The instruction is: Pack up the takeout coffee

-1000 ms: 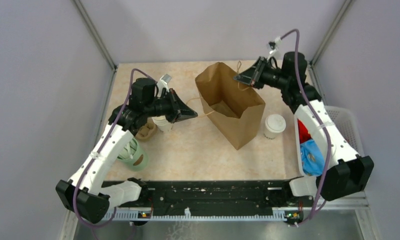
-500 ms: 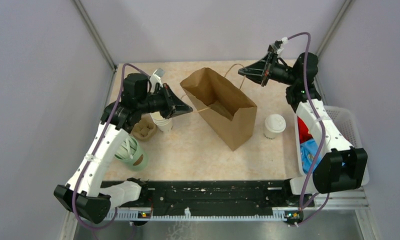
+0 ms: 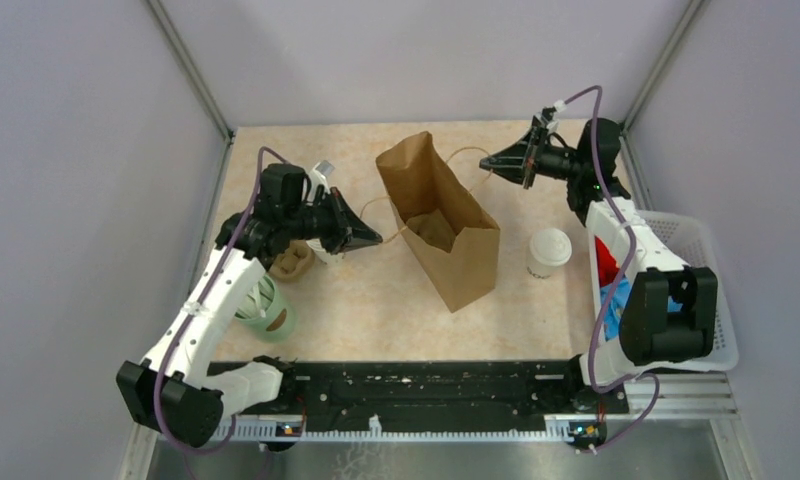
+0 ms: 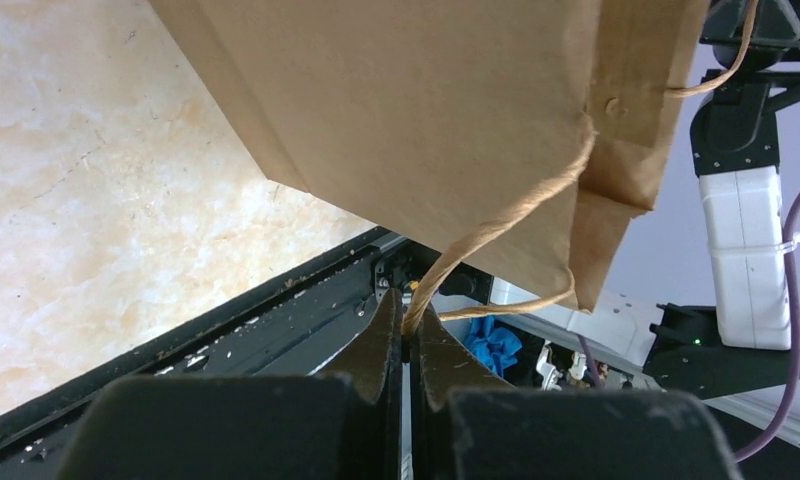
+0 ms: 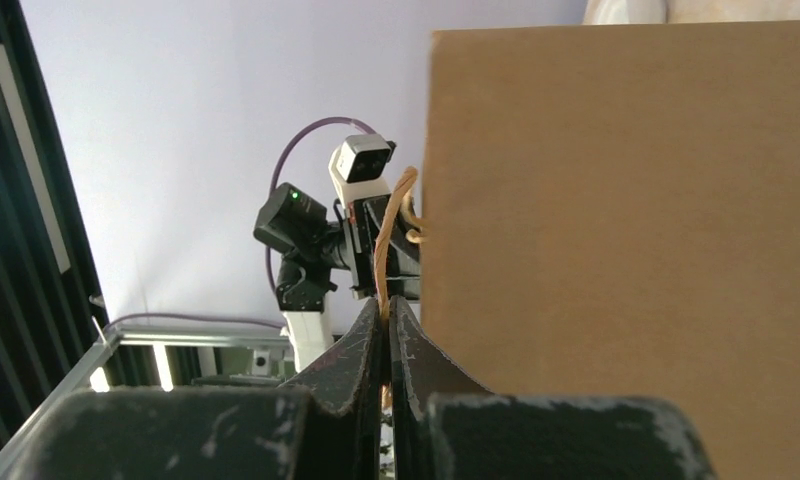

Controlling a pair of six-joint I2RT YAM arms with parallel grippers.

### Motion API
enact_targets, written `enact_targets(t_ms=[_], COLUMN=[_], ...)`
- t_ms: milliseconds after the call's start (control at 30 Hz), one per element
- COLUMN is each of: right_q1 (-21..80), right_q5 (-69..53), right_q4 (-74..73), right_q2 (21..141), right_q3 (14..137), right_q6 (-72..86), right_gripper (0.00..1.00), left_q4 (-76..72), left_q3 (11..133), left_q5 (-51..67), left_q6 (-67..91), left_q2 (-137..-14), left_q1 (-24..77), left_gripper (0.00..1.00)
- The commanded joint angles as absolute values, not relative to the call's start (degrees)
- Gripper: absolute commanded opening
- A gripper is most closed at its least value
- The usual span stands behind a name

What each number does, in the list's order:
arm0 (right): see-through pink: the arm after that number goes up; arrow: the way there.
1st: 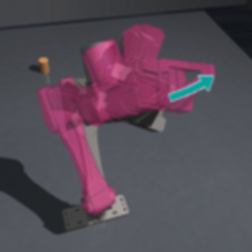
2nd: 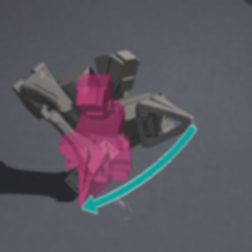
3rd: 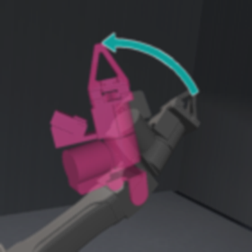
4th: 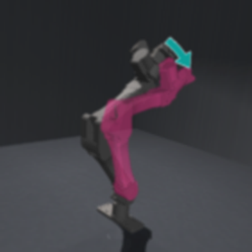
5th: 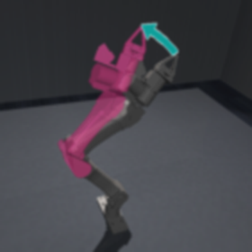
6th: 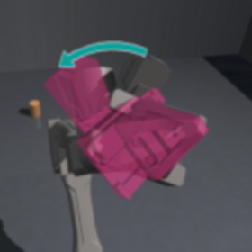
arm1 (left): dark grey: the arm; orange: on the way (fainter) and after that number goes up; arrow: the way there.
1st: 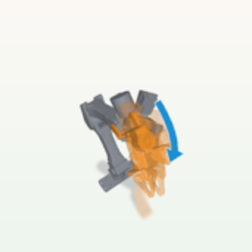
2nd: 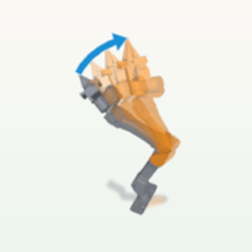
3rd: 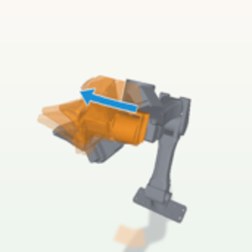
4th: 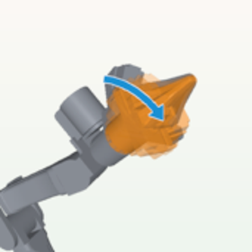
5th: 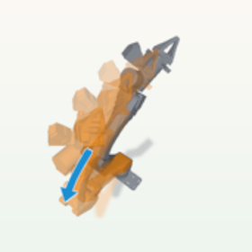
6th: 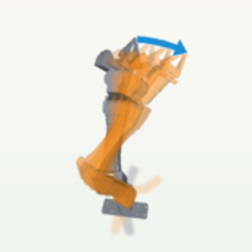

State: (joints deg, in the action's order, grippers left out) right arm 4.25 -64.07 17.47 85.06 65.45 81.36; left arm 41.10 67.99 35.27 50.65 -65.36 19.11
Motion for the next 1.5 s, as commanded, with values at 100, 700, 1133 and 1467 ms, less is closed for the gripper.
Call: enact_targets(t_ms=[100,700,1133,1467], right_q1=[3.6,9.9,10.0,10.0], right_q5=[-65.3,-57.9,-46.2,-35.1], right_q4=[16.2,-3.4,-41.7,-62.0], right_q2=[87.3,89.1,85.2,81.3], right_q3=[62.5,64.1,84.1,100.1], right_q6=[72.5,53.0,30.3,20.4], right_gripper=[0.0,0.02,0.26,0.5], left_q4=[32.5,21.5,26.7,28.5], left_q3=[62.8,61.8,63.4,65.0], left_q5=[39.3,41.1,38.3,38.5], left_q6=[51.3,55.2,51.8,50.3], left_q2=[-65.5,-74.0,-71.4,-71.2], left_q1=[18.8,21.2,21.0,21.0], left_gripper=[0.0,0.0,0.0,0.0])
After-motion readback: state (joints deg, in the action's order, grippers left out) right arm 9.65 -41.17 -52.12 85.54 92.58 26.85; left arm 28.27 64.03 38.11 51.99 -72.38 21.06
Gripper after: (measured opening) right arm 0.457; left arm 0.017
